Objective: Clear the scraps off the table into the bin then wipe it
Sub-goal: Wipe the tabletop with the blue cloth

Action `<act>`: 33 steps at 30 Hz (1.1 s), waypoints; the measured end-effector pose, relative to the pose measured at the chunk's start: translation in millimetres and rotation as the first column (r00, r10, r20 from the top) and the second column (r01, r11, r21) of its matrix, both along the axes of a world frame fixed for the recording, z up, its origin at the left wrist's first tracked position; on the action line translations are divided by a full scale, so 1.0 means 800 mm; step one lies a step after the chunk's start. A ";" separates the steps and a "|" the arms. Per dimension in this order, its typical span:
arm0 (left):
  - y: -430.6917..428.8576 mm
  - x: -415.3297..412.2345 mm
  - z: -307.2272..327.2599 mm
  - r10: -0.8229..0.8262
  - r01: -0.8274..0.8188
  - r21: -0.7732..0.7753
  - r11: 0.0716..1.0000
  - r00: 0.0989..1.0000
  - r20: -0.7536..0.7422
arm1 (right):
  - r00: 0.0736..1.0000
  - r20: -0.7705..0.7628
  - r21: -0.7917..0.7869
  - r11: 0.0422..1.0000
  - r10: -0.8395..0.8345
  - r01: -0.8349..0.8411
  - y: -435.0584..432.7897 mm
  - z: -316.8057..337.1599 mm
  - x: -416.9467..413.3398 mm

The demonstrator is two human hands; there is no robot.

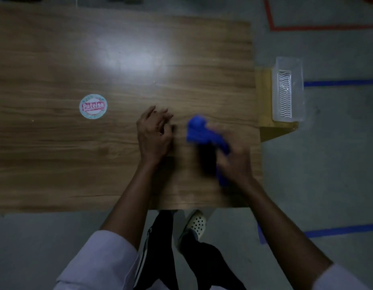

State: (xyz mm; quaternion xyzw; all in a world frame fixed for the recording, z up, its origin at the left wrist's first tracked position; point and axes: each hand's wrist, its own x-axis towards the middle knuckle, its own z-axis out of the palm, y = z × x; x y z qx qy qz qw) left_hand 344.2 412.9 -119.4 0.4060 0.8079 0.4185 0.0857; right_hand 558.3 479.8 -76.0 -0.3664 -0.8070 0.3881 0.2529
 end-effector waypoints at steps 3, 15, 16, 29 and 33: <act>0.024 0.001 -0.011 0.009 -0.014 -0.065 0.998 0.997 -0.081 | 0.930 0.247 0.229 0.949 -0.272 0.217 0.095 -0.026 -0.031; 0.091 -0.032 -0.032 -0.051 0.059 -0.061 0.996 0.992 0.113 | 0.817 0.572 0.339 0.928 -0.069 -0.158 0.101 -0.074 -0.203; 0.096 -0.037 -0.031 -0.031 0.038 -0.050 0.998 0.991 0.130 | 0.826 0.561 0.307 0.915 0.046 -0.260 0.105 -0.071 -0.201; 0.211 -0.130 -0.027 -0.132 0.091 -0.221 0.971 0.975 -0.180 | 0.879 0.452 0.325 0.946 -0.155 -0.001 0.209 -0.075 -0.240; 0.222 -0.142 -0.034 -0.099 0.017 -0.286 0.958 0.956 -0.277 | 0.924 0.365 0.209 0.957 0.114 -0.201 0.293 -0.080 -0.221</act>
